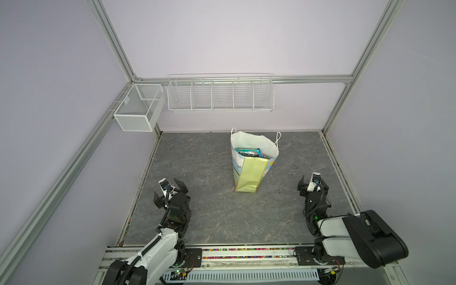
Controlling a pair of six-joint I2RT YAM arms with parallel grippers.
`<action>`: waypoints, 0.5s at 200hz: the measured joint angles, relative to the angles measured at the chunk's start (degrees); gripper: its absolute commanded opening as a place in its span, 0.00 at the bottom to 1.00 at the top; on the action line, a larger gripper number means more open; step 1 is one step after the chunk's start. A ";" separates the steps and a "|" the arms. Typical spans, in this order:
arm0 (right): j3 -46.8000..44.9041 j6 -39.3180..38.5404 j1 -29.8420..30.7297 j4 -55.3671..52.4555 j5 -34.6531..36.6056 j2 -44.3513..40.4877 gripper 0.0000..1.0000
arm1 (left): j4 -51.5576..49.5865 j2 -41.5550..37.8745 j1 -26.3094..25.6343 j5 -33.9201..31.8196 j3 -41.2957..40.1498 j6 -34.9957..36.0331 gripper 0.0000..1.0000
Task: Place the snacks into the paper bag
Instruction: Reset both arms
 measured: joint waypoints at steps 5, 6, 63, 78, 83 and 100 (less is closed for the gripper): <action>0.00 0.00 -0.11 0.55 0.15 0.00 0.88 | 0.31 0.26 0.15 0.17 0.00 -0.02 1.00; 0.00 0.00 -0.13 0.61 0.17 0.00 0.88 | 0.37 0.31 0.17 0.22 0.00 -0.02 1.00; 0.48 -0.90 -0.98 3.78 0.59 2.99 0.89 | 4.31 4.50 0.96 1.51 0.00 -0.02 0.99; 1.64 -1.55 -1.03 4.07 0.59 5.38 0.88 | 5.14 5.07 1.07 1.64 0.00 -0.02 0.99; 2.12 -1.79 -1.03 4.07 0.59 6.21 0.89 | 5.42 5.29 1.07 1.70 0.00 -0.02 0.99; 2.86 -2.19 -1.03 4.11 0.52 7.61 0.89 | 6.54 5.97 1.07 1.84 0.00 0.00 1.00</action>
